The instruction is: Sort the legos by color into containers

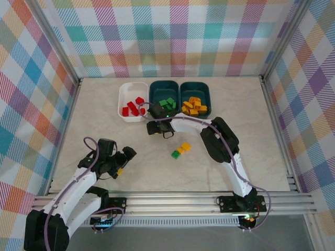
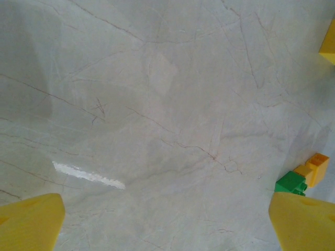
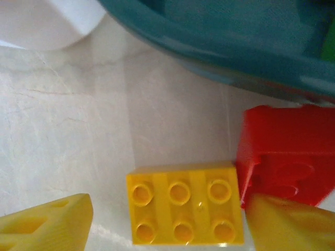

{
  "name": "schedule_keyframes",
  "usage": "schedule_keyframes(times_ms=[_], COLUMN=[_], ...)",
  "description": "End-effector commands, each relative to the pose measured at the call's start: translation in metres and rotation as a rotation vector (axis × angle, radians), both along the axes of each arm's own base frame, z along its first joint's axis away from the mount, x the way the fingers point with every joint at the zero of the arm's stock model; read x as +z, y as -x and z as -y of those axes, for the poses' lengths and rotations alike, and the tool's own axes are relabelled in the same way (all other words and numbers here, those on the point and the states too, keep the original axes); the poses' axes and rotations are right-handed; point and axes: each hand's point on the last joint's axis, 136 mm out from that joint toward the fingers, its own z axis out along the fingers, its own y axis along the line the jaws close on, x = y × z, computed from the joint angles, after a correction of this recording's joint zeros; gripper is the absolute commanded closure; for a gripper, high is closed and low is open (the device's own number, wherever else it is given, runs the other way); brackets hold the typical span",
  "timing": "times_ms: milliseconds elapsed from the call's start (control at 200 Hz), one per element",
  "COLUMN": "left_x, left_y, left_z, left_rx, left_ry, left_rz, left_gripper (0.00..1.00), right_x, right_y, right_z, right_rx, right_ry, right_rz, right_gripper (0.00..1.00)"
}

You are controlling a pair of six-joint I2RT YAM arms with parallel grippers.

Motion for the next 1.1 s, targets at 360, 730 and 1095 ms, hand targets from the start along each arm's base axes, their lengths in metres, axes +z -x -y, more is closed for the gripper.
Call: schedule_keyframes(times_ms=[360,730,1095], left_x=[0.0,0.004,0.024], left_y=[0.001,0.004,-0.023], left_z=[-0.006,-0.007,0.017], left_rx=[0.004,0.013,-0.059], left_ry=[-0.03,-0.022,0.019], left_rz=[-0.012,0.011,0.085], left_gripper=[0.0,0.0,0.01], right_x=[-0.009,0.045,0.096], right_y=[0.023,0.057,-0.033], right_z=[0.013,0.025,0.113], right_rx=[0.035,0.065,-0.132], right_ry=[0.131,0.009,-0.029], right_rz=[0.065,0.101,0.189], right_gripper=[0.51,0.55,0.56])
